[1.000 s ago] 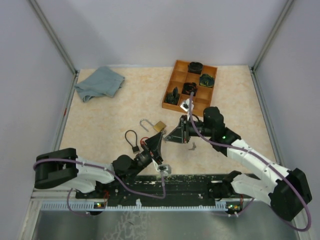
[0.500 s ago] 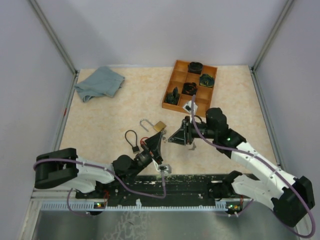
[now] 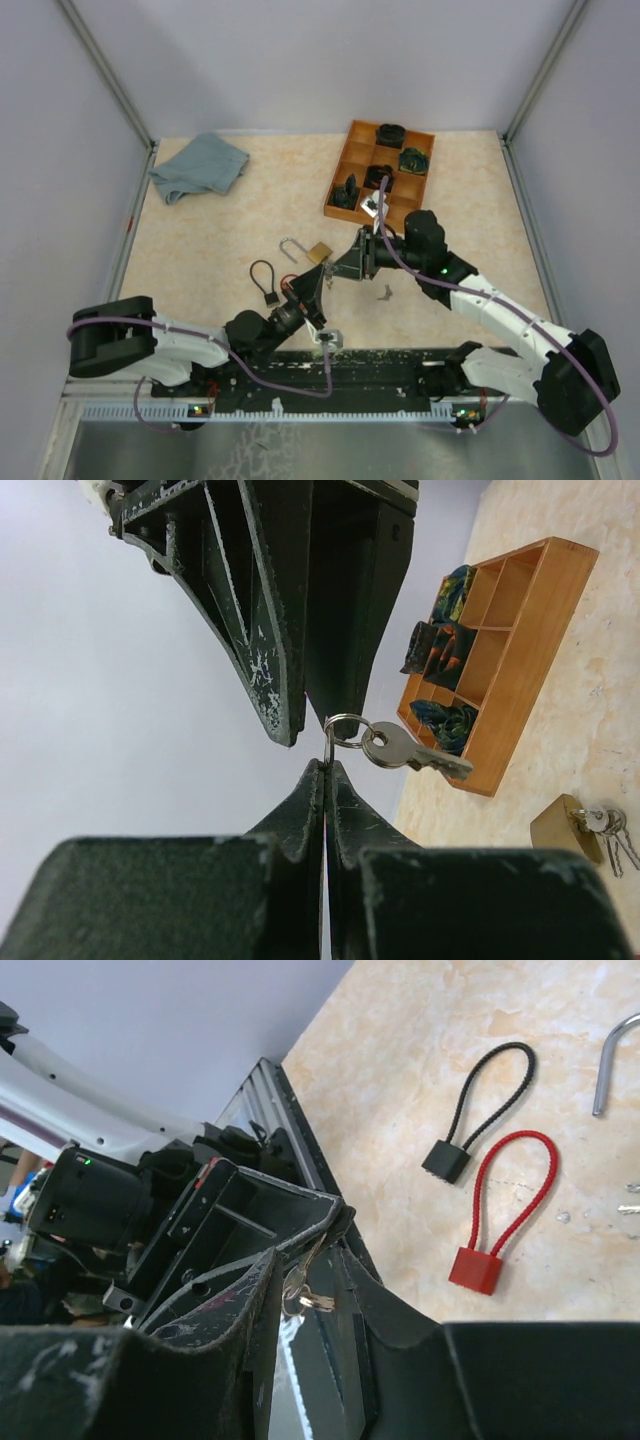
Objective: Unlock with the key
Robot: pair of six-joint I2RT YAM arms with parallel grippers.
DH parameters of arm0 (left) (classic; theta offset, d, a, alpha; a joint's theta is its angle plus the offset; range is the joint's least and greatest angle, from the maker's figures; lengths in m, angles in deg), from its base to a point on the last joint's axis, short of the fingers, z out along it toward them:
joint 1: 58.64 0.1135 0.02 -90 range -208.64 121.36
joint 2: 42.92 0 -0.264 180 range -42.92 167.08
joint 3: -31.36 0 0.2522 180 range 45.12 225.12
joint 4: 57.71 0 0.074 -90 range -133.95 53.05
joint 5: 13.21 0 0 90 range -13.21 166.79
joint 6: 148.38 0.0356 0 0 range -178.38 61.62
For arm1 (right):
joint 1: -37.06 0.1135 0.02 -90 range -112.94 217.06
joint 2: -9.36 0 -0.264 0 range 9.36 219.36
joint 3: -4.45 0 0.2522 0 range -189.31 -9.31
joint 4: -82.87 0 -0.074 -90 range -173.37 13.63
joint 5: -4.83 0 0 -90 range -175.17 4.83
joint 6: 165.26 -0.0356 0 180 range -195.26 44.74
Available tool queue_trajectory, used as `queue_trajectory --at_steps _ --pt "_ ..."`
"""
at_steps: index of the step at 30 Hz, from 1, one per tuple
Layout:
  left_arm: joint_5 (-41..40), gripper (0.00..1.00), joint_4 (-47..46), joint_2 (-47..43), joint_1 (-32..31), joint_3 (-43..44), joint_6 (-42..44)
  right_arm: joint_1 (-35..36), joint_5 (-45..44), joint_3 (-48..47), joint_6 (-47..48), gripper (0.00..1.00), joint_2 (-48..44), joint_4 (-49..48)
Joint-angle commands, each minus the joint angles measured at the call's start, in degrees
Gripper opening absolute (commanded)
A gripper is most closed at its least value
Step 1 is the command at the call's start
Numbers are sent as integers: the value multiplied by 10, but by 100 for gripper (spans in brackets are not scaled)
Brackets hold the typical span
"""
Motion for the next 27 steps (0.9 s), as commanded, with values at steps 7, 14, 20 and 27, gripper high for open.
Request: queue_trajectory --at_steps 7,14,20,27 --pt "-7 0 -8 3 -4 5 1 -4 33 11 -29 28 -2 -44" --pt "-7 0 -8 3 -4 6 1 2 31 19 -32 28 5 -42" --pt "-8 0 -10 3 -4 5 0 4 16 17 -25 27 7 -28" --pt "-11 0 -11 7 -4 6 2 13 34 18 -41 26 15 -56"
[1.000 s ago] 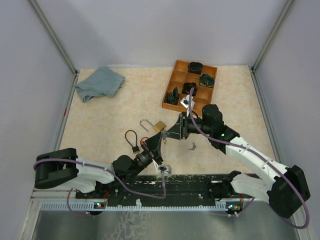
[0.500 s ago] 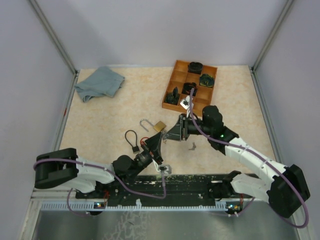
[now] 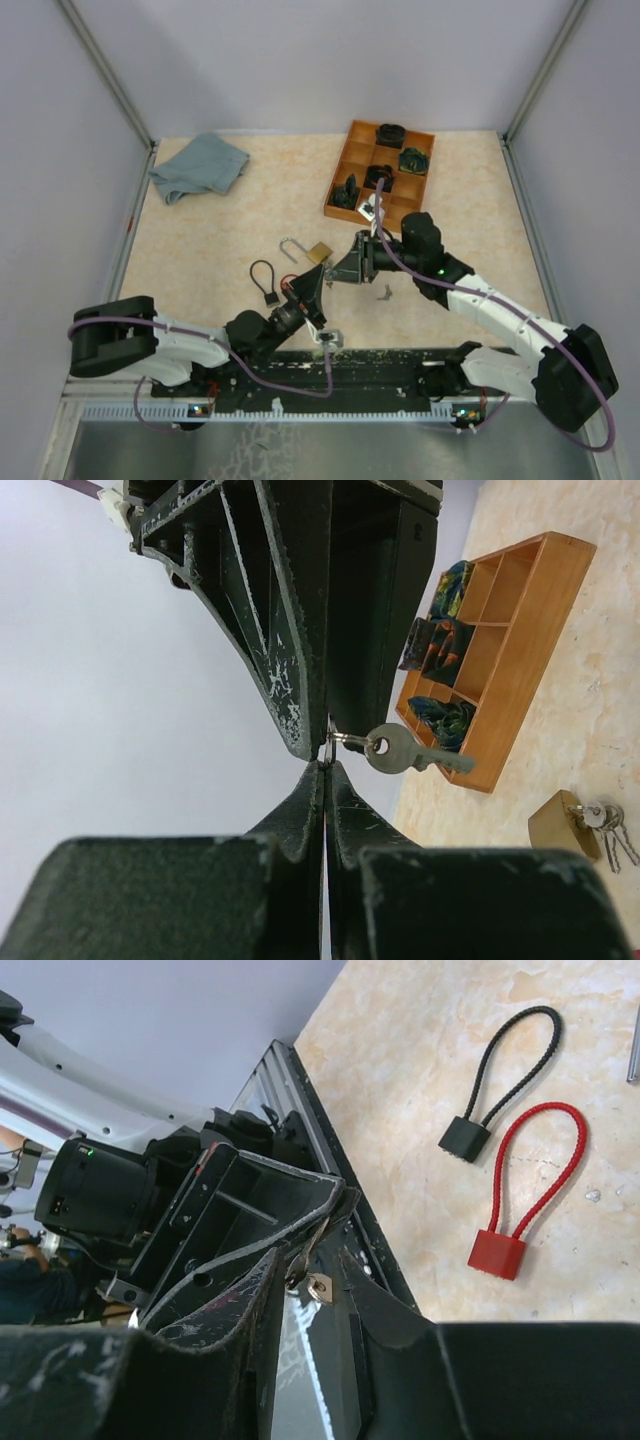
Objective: Unlock with the key
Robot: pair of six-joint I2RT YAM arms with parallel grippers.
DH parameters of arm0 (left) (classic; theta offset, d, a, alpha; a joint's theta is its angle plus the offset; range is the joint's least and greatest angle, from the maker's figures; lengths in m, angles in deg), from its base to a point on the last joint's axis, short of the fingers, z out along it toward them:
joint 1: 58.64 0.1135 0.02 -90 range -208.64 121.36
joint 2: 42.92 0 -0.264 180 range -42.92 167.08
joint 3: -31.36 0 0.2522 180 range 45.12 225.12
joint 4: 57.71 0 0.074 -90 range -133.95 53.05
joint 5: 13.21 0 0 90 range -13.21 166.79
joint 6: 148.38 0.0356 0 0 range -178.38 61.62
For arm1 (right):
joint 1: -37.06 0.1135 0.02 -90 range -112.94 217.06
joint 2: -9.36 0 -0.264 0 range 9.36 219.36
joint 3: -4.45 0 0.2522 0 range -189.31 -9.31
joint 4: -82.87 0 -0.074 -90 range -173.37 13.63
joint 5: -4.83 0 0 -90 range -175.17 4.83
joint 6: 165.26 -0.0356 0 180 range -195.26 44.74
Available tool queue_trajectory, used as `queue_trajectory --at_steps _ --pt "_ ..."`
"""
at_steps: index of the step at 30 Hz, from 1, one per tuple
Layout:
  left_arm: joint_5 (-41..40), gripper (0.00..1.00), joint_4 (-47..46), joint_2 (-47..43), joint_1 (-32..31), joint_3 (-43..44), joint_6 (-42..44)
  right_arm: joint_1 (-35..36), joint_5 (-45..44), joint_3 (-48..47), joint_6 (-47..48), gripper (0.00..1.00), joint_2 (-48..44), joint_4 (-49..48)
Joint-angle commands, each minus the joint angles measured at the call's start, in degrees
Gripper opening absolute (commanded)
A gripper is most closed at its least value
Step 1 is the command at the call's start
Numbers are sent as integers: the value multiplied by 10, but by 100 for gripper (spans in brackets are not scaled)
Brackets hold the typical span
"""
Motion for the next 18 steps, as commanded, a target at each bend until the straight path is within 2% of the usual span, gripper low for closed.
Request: queue_trajectory --at_steps 1,9,13,17,18 --pt "-8 0 -11 4 -4 6 1 11 15 -1 -8 26 4 -42" --pt "-13 0 -9 7 -4 7 1 22 7 -2 -7 22 2 -37" --pt "-14 0 -9 5 -4 7 -1 22 3 -3 -4 14 -2 -31" --pt "-20 0 -11 5 -4 4 -5 21 -14 -3 12 1 -14 -15" --pt "-21 5 -17 4 -4 3 -8 21 -20 -4 18 0 -18 -10"
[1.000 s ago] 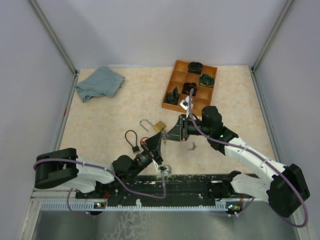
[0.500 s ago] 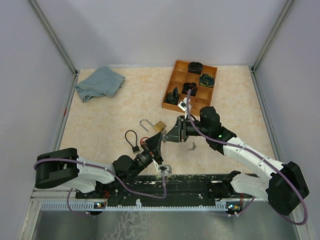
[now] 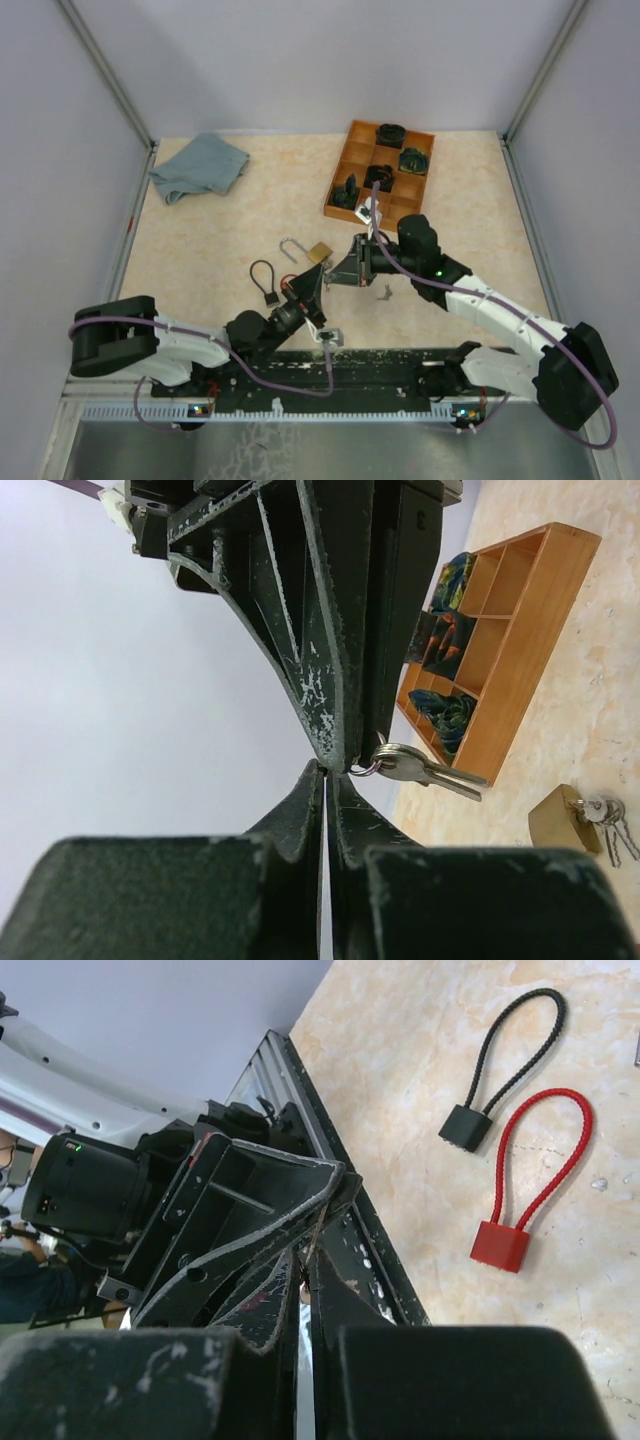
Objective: Unlock with the key
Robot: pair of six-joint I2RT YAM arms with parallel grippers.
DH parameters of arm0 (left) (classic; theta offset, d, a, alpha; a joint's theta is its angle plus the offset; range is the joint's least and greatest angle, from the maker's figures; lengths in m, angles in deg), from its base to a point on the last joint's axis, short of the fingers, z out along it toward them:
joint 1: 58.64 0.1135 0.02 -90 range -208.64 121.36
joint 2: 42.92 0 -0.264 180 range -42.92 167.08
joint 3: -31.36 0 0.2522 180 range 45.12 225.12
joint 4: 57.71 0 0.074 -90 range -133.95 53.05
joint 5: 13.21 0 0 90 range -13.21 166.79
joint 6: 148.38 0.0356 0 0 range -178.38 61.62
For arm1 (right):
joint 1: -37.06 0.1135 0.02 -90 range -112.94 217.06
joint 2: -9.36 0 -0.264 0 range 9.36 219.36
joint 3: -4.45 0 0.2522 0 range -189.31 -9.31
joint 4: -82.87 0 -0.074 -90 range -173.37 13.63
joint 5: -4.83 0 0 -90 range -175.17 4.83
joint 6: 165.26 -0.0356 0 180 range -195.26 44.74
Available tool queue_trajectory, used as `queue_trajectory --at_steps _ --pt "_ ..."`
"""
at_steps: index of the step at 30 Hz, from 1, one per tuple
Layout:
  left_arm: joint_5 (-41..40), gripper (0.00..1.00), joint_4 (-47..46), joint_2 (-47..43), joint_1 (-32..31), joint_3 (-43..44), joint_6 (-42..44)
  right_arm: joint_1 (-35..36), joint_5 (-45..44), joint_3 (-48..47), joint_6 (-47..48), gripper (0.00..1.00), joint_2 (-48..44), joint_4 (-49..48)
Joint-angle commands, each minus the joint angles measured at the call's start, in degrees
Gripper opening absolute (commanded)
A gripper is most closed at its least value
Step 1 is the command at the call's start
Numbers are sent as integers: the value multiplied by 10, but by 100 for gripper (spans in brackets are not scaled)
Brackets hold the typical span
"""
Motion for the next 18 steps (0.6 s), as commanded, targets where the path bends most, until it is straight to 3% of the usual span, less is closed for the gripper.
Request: queue_trajectory --at_steps 1,5,8,12,14,16,18 --pt "-14 11 -22 2 -3 -1 -11 3 -17 -5 26 0 -25 -6" --pt "-24 31 -37 1 -4 -8 -37 1 -34 1 48 0 -34 -1" --pt "-42 52 -33 -3 -5 -6 -89 0 -60 12 71 0 -44 -7" --pt "-102 63 -21 -16 -18 7 -185 0 -121 18 118 0 -50 21" --pt "-156 73 -10 -33 -25 17 -254 0 -154 24 136 0 -54 31" --pt "-207 82 46 -58 -30 37 -340 1 -179 31 151 0 -58 33" --pt "-235 84 181 -93 -30 68 -466 0 -198 33 166 0 -58 40"
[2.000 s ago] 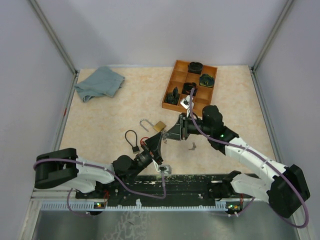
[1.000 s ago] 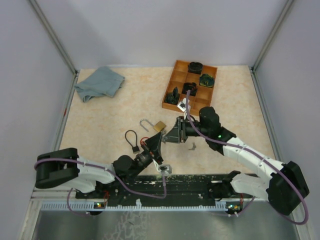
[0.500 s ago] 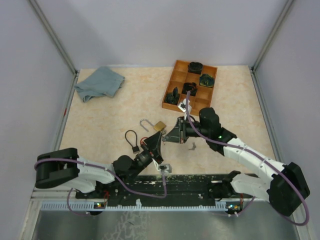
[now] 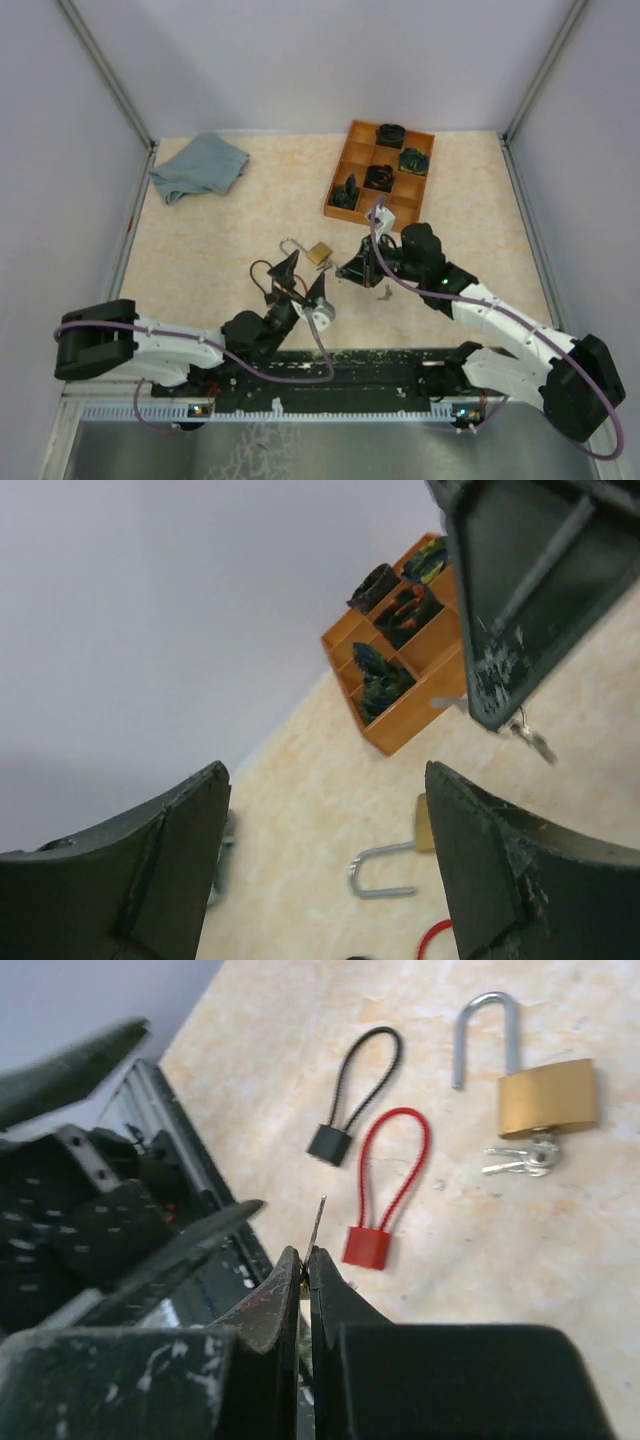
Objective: Unlock with the key
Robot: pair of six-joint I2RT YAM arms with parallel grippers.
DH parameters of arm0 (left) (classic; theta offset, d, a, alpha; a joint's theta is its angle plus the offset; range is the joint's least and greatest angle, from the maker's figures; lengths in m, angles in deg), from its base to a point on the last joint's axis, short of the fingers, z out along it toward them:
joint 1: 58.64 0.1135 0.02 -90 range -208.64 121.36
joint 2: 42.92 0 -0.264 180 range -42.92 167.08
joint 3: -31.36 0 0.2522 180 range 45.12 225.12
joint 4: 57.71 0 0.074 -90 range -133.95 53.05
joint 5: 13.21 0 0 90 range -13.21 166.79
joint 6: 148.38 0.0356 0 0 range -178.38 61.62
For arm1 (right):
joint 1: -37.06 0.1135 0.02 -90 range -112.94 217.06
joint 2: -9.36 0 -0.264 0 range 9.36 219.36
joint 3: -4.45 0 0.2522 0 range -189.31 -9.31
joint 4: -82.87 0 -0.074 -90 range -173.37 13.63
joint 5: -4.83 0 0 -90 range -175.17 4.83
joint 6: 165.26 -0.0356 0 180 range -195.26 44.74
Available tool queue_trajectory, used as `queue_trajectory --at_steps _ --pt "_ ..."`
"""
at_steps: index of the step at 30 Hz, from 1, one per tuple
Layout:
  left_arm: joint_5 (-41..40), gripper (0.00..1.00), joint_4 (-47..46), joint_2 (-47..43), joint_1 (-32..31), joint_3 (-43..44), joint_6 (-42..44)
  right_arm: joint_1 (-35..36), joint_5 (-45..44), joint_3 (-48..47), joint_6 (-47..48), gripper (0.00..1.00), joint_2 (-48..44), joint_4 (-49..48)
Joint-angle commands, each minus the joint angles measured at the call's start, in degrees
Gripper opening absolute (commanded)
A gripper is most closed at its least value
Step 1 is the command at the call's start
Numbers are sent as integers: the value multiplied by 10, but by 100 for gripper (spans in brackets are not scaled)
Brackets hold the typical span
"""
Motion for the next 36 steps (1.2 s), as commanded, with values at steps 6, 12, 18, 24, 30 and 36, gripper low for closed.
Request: queue_trajectory --at_steps 6,12,18,24,30,36 --pt "-56 91 567 -165 -1 127 -686 0 -129 25 76 0 -34 8" --pt "-11 92 903 -194 7 186 -1075 0 -159 42 83 0 -49 13" --pt "111 89 1052 -149 51 239 -1223 0 -184 53 92 0 -67 22" --pt "325 84 1042 -88 192 247 -1225 0 -189 82 93 0 -76 -4" --pt "345 83 1056 -1 220 313 -1203 0 -185 99 101 0 -79 -19" --pt "329 84 1151 120 240 419 -1220 0 -191 111 116 0 -95 -21"
